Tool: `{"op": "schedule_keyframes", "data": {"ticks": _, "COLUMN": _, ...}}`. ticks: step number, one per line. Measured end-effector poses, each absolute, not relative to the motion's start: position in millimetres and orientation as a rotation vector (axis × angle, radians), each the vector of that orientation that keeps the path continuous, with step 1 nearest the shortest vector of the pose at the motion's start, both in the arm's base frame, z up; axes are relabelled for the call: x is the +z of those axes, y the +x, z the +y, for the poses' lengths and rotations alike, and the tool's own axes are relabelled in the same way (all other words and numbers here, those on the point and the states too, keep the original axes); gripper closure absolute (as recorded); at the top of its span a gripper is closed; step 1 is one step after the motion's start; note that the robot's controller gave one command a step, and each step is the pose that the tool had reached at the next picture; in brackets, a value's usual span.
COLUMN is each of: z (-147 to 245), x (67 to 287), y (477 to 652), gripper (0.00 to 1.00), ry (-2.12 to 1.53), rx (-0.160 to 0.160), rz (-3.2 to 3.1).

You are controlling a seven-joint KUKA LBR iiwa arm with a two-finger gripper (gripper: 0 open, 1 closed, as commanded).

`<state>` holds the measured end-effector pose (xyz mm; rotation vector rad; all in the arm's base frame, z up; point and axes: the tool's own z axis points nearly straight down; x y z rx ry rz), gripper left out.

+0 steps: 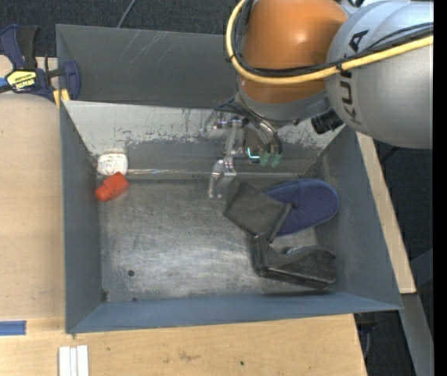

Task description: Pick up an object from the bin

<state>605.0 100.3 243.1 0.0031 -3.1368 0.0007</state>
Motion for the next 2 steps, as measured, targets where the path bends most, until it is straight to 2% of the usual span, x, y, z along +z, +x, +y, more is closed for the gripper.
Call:
{"op": "schedule_keyframes", "data": {"ticks": 1, "z": 42.8, "x": 111.8, "y": 597.0, "gripper": 0.0, "ry": 0.268, "rx": 0.002, "rz": -3.126}}
{"op": "schedule_keyframes", "data": {"ticks": 2, "z": -13.8, "x": 105.3, "y": 566.6, "gripper": 0.0, "ry": 0.446, "rx": -0.009, "rz": -3.123}}
